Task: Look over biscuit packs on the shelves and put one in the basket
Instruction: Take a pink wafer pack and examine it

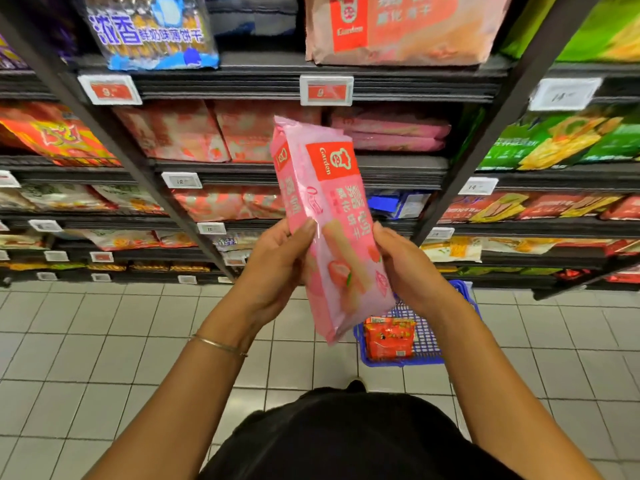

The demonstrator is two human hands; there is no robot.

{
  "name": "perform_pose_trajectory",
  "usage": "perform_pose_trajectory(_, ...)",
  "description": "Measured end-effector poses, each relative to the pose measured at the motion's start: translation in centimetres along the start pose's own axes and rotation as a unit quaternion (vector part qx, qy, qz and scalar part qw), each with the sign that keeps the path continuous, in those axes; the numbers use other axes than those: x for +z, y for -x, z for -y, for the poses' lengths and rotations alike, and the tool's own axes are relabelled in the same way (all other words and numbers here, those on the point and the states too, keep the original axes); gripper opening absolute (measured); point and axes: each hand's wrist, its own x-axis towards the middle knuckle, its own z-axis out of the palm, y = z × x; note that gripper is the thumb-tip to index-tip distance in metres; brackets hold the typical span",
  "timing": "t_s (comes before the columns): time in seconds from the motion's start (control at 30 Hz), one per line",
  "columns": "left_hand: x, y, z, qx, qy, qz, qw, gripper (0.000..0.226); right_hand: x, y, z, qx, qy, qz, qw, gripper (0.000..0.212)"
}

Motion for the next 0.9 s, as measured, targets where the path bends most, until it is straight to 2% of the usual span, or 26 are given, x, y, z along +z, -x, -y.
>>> perform_pose_trajectory(0.07,1.7,-0.9,0.6,-0.012,0.016,-0.005,1.000,0.056,-2.3,-0.2,-0.3,-0.021,0.049,-0.005,0.999,0.031)
perform_pose_trajectory(0.13,3.2,-1.7,1.2,-0.031,0.025,-0.010,0.999,0.057,-4.2,-0.4,-0.7,-0.020,0.055,0.001,0.998,0.027)
perform_pose_trajectory(0.2,4.3,-2.4,1.8,-0.047,0.034,-0.013,0.998,0.051,-5.5,-0.4,-0.9,0.004,0.008,0.013,1.000,0.023)
perform_pose_trajectory(0.27,5.1,-3.0,2.2,-0.053,0.033,-0.006,0.998,0.056,-6.7,-0.3,-0.9,0.052,-0.053,0.040,0.996,0.019)
perform_pose_trajectory(0.4,6.1,-4.2,2.1,-0.078,0.014,-0.012,0.997,0.078,-8.1,0.9,-0.8,0.145,-0.086,0.078,0.982,0.077)
perform_pose_trajectory(0.47,6.2,-4.8,2.0,-0.084,0.023,-0.020,0.996,0.083,-6.8,2.2,0.7,0.141,-0.113,0.034,0.983,0.095)
perform_pose_trajectory(0.53,6.2,-5.5,1.9,-0.094,0.034,-0.033,0.994,0.090,-6.5,2.6,1.7,0.140,-0.160,-0.032,0.977,0.098)
perform_pose_trajectory(0.6,5.9,-6.4,2.1,-0.109,0.049,-0.048,0.992,0.092,-8.1,0.5,0.7,0.161,-0.167,-0.007,0.973,0.095)
perform_pose_trajectory(0.67,5.2,-7.7,2.0,-0.127,0.075,-0.042,0.988,0.083,-9.5,-2.1,-0.3,0.201,-0.082,0.060,0.974,0.082)
perform_pose_trajectory(0.7,4.8,-8.4,1.8,-0.133,0.089,-0.035,0.986,0.076,-9.8,-3.0,-0.3,0.214,-0.045,0.085,0.972,0.070)
perform_pose_trajectory(0.77,3.9,-9.9,1.2,-0.146,0.101,-0.027,0.984,0.078,-9.8,-4.2,0.3,0.201,-0.006,0.093,0.975,0.041)
perform_pose_trajectory(0.83,3.0,-11.4,0.5,-0.144,0.135,-0.029,0.980,0.079,-9.5,-5.3,0.9,0.161,-0.021,0.099,0.982,0.027)
perform_pose_trajectory(0.9,2.5,-12.8,0.2,-0.102,0.201,-0.036,0.974,0.055,-10.0,-6.6,1.1,0.132,-0.085,0.077,0.985,0.030)
